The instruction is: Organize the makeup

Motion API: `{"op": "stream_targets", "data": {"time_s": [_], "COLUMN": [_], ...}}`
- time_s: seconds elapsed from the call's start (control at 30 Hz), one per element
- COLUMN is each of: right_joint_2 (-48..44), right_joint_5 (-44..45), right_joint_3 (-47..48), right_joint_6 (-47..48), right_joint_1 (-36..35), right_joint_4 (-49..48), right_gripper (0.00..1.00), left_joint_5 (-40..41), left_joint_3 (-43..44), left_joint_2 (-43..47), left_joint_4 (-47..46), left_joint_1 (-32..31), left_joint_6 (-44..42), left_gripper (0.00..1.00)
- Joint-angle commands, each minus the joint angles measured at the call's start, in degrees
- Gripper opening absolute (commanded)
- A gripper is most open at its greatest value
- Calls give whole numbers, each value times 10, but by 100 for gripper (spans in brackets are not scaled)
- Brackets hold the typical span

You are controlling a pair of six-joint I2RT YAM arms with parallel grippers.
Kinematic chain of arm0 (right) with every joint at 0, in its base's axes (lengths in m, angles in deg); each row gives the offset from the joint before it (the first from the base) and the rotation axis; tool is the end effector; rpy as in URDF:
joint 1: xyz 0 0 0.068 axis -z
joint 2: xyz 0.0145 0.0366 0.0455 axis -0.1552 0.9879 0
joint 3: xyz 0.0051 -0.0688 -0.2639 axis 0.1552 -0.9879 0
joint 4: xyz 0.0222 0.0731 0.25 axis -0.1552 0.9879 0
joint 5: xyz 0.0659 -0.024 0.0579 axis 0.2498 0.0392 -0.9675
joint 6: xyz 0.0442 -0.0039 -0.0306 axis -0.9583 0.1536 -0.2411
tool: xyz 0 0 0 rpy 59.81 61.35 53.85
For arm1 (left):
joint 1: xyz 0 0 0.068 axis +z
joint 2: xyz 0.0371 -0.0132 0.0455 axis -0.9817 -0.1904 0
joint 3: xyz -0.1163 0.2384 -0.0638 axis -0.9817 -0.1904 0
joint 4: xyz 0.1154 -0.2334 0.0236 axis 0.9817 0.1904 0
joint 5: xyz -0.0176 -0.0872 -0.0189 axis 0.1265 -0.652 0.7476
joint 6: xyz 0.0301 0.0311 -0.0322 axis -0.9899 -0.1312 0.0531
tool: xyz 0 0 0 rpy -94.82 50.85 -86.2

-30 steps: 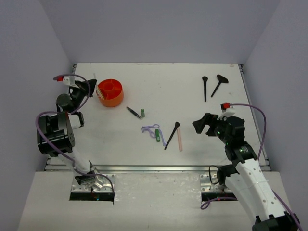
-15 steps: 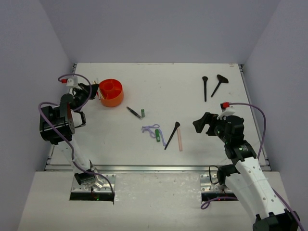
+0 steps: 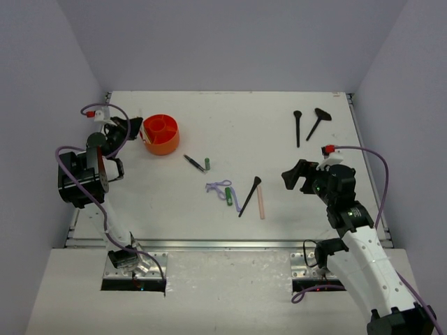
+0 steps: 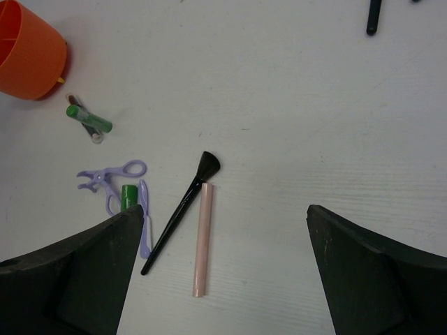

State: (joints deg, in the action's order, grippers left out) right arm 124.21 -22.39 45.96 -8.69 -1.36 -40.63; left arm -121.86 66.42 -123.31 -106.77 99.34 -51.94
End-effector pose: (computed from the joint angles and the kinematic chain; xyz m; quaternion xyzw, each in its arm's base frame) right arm 0.1542 0.0310 0.2421 0.1155 0.8253 0.2212 0.5066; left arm 0.3505 0.1073 0.1799 -0.0423 0.6636 -0.2562 0.7015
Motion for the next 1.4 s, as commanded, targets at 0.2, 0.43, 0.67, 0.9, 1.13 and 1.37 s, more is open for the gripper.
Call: {"op": "stream_targets", "data": {"time_s": [0.2, 0.43, 0.67, 0.9, 1.13, 1.37], "right_joint_2": [10, 16, 29, 34, 45, 46], "right_joint_5": [8, 6, 1, 0, -1, 11], "right_joint_3": [24, 26, 52, 49, 49, 56], "right_joint_6": [10, 8, 21, 16, 18, 28], "right_joint_1": [-1, -1, -1, -1, -1, -1], "right_joint_4": [-17, -25, -17, -30, -41, -31], "right_gripper": [99, 99, 99, 99, 99, 99], "left_joint_5": [21, 16, 8, -2, -9, -9], "left_joint_3": [55, 59, 71, 74, 68, 64], "left_joint_2": [5, 1, -39, -59, -76, -84], "left_joint_4": [-271, -270, -277, -277, -278, -280], "left_joint_1": [3, 3, 1, -1, -1, -2], "left_joint_6": [18, 15, 7, -26, -34, -30], "left_gripper": [0, 0, 0, 0, 0, 0]}}
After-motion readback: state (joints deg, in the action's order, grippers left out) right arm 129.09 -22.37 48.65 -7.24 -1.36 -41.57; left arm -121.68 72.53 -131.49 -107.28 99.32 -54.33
